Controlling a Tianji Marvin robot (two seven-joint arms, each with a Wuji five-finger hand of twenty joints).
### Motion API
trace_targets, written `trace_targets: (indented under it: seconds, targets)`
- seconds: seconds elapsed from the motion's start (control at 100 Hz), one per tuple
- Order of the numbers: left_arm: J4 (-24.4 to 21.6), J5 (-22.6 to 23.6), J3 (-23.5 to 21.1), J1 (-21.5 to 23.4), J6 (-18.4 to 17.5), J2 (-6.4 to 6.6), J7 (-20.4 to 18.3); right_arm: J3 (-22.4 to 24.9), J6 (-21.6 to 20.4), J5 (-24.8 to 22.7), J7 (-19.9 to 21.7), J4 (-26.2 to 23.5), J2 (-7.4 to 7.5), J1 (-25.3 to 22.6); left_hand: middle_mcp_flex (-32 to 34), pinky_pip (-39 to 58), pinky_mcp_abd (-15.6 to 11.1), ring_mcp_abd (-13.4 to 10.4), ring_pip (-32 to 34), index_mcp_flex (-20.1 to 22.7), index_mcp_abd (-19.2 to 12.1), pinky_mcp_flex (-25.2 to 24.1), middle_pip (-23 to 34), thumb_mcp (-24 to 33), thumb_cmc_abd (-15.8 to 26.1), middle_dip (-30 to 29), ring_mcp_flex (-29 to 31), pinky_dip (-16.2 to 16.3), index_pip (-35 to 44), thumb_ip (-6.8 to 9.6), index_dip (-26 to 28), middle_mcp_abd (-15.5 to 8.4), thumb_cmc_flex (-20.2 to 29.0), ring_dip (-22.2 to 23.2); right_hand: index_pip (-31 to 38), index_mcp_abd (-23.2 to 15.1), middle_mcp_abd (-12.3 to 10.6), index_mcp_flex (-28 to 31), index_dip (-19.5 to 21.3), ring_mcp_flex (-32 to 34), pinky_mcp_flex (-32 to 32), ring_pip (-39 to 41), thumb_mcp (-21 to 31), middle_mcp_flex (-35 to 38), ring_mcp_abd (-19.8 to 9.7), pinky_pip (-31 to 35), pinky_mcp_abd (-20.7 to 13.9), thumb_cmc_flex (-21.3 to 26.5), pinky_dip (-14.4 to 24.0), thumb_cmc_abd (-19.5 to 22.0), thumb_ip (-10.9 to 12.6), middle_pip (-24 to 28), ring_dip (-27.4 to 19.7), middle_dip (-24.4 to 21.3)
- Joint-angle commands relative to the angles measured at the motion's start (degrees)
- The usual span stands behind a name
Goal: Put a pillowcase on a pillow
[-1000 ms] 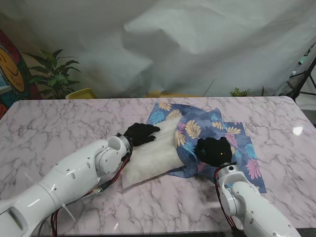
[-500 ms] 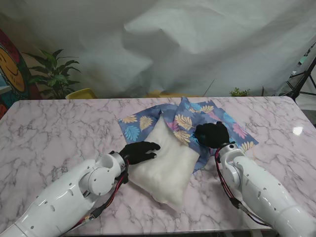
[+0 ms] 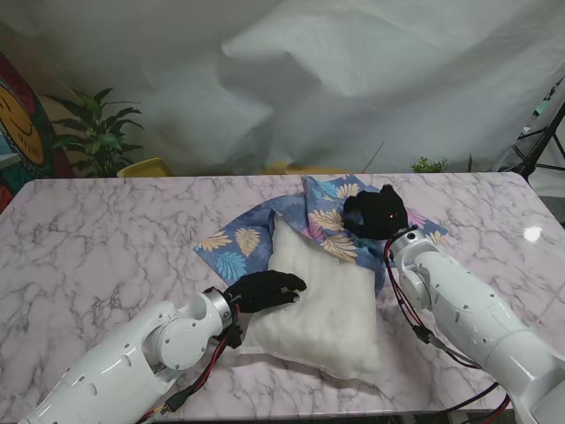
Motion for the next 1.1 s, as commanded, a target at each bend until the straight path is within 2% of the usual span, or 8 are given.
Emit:
trace_targets:
  seconds: [0.0, 0.24, 0.35, 0.51, 0.64, 0.8, 0.88, 1.09]
  targets:
    - [-0.9, 1.9, 0.7, 0.5, 0.9, -0.6, 0.3, 3.9, 0.0, -0.6, 0.4, -5.5, 1.26, -3.9, 1.8, 5.1, -3.8, -1.1, 2.4, 1.5, -0.6, 2.5, 1.5, -0.6, 1.5, 0.8, 1.8, 0.4, 1.3, 0.53, -0.1, -0.6, -0.2, 1.1, -1.5, 2.5, 1.6, -3.1, 0.8, -2.7, -2.1, -2.4, 0.3, -3.0, 1.1, -1.0, -0.4, -2.6, -1.0, -1.1, 0.3, -0.6, -0.9, -0.5]
    - [-0.6, 7.6, 0.7, -1.3, 7.2, -2.14, 8.1, 19.2, 0.7, -13.3, 1.3, -28.0, 3.95, -23.6, 3.3, 19.1, -12.9, -3.9, 7.9, 3.0, -4.9, 0.5, 3.8, -0.3, 0.3, 3.2, 1.7, 4.6, 4.4, 0.69, 0.5, -4.0, -1.9, 7.2, -5.0, 5.4, 3.9, -4.8, 0.4, -4.9, -2.0, -0.9, -4.7, -5.9, 2.7, -0.8, 0.8, -1.5, -1.0, 0.0, 1.2, -0.6, -1.5, -0.9]
    - [4.5, 9.2, 2.1, -5.5, 9.8, -3.83, 14.5, 22.7, -1.7, -13.1, 2.7, -35.6, 3.68, -31.6, -0.9, 11.2, -9.4, -4.3, 2.7, 2.6, -7.0, -9.1, 1.9, -0.1, -0.6, 3.2, -5.7, 3.4, 4.8, 0.81, 0.1, -4.9, -1.0, 6.2, -4.4, 6.8, 4.7, -1.1, 1.1, -0.3, 3.5, 1.4, -6.2, -2.2, 3.0, 1.8, 0.3, 0.9, -0.4, 2.2, 1.6, 0.7, -0.5, -0.2]
    - [11.4, 8.7, 5.8, -12.0, 12.2, -4.64, 13.7, 24.1, -6.0, -9.3, 9.7, -40.2, 3.34, -37.4, -10.2, -6.8, -4.4, -2.5, -6.3, -1.0, -4.9, -20.8, -1.5, -0.2, 0.3, 1.1, -18.1, -0.1, 1.2, 0.7, -0.1, -3.4, -1.4, 0.2, -4.3, 8.3, 6.4, 1.1, 2.2, 3.4, 7.3, 1.7, -9.7, 0.0, 4.3, 3.2, 0.3, 4.0, -0.3, 6.1, 2.1, 1.0, 0.4, 0.7]
    - [16.5, 3.7, 8.4, -14.7, 10.6, -5.62, 12.1, 23.0, -7.3, -4.2, 15.3, -39.6, 3.01, -37.8, -10.4, -10.1, -2.1, 0.0, -7.4, -0.7, -5.8, -20.6, -2.0, -0.2, 0.4, 0.5, -18.1, -1.2, 1.1, 0.57, 0.5, -3.0, -0.7, -1.7, -4.9, 10.0, 7.8, 0.7, 2.5, 4.3, 8.1, 1.3, -13.1, -0.7, 5.5, 3.4, 1.1, 5.0, -0.2, 8.2, 2.5, 1.2, 0.9, 1.1]
    - [18.5, -1.4, 9.1, -14.1, 6.5, -6.23, 10.6, 19.4, -7.3, -2.3, 16.1, -34.0, 2.97, -33.4, -8.6, -7.7, -1.4, 0.5, -4.8, 0.2, -5.2, -15.5, -1.6, -0.3, 0.3, 0.5, -13.2, -0.3, 1.3, 0.51, 0.6, -2.3, -0.2, -1.2, -6.0, 10.0, 8.3, -0.2, 2.3, 3.5, 7.5, -0.3, -15.6, -1.8, 5.8, 2.7, 1.4, 5.6, -0.5, 9.4, 2.9, 0.1, 0.3, 0.2]
    - [17.1, -2.8, 8.4, -12.4, 5.7, -5.93, 9.5, 17.1, -6.7, -2.3, 14.9, -29.9, 2.93, -29.8, -7.7, -5.5, -1.5, 0.2, -3.0, 0.6, -4.2, -12.2, -1.2, -0.4, 0.6, 0.6, -10.1, 0.5, 1.3, 0.49, 0.5, -1.6, -0.2, -0.6, -6.1, 9.3, 7.4, -0.5, 2.3, 3.4, 7.2, -0.3, -15.9, -1.8, 5.3, 2.9, 1.0, 5.5, -0.4, 9.7, 3.0, 0.2, 0.3, 0.0]
    - [11.0, -6.4, 5.4, -6.2, 7.9, -5.88, 9.6, 7.5, -5.8, 0.1, 3.9, -16.0, 1.35, -17.8, -6.3, -1.7, 0.6, 1.7, -0.1, 1.4, -1.5, -4.6, -0.7, -0.4, 1.2, 0.5, -6.4, 1.3, 0.6, 0.67, -0.3, 0.7, -0.6, 0.6, -3.7, 7.6, 6.0, 0.6, 3.0, 4.5, 7.8, 0.6, -13.9, -0.2, 4.4, 3.6, 0.9, 4.6, 0.2, 9.0, 3.5, 1.4, 0.7, -0.1]
